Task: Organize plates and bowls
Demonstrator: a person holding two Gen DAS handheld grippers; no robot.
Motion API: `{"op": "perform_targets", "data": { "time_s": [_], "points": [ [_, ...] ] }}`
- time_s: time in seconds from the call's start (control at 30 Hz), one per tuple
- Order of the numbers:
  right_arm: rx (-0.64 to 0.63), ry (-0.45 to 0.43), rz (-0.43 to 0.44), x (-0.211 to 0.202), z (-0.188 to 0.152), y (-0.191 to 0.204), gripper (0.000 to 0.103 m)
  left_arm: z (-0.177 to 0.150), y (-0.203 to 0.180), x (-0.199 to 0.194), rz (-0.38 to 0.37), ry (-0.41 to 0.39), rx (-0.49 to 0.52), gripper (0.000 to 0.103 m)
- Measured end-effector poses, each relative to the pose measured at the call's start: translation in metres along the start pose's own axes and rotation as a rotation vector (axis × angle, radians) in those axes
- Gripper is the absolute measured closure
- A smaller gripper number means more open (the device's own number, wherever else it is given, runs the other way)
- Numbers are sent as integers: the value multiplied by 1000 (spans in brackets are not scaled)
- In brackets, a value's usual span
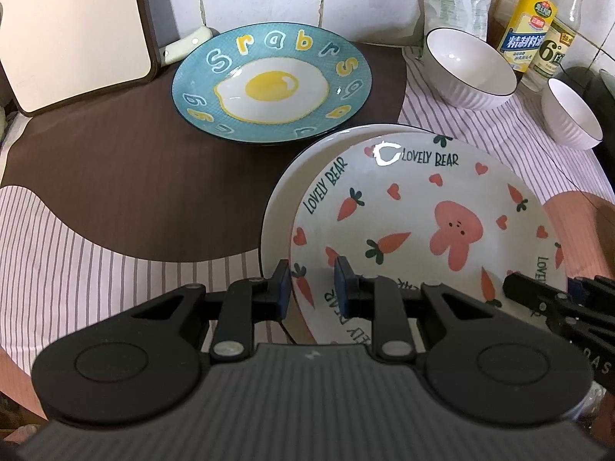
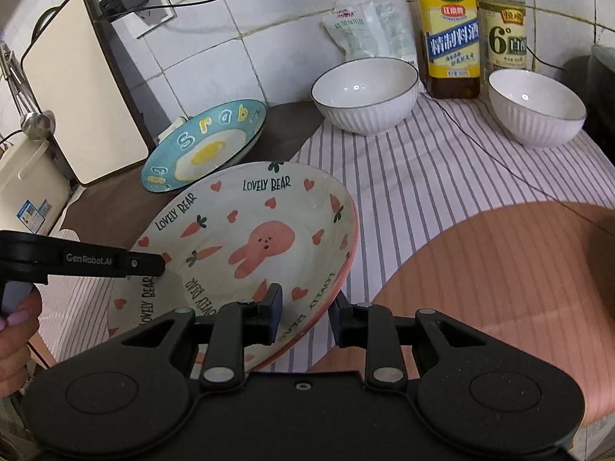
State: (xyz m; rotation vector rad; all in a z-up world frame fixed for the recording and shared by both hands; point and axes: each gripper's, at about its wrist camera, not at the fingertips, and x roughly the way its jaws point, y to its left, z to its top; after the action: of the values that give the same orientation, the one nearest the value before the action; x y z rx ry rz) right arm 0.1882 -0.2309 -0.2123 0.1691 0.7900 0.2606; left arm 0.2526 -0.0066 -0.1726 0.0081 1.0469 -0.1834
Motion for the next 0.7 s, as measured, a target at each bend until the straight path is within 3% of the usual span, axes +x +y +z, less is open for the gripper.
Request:
{"op": "perform_targets", "data": {
  "time_s": [0.7],
  "points": [
    [-61,-48,5,13,-7,-2,66,3,-7,-6,66,-11,-13,79]
  ]
}}
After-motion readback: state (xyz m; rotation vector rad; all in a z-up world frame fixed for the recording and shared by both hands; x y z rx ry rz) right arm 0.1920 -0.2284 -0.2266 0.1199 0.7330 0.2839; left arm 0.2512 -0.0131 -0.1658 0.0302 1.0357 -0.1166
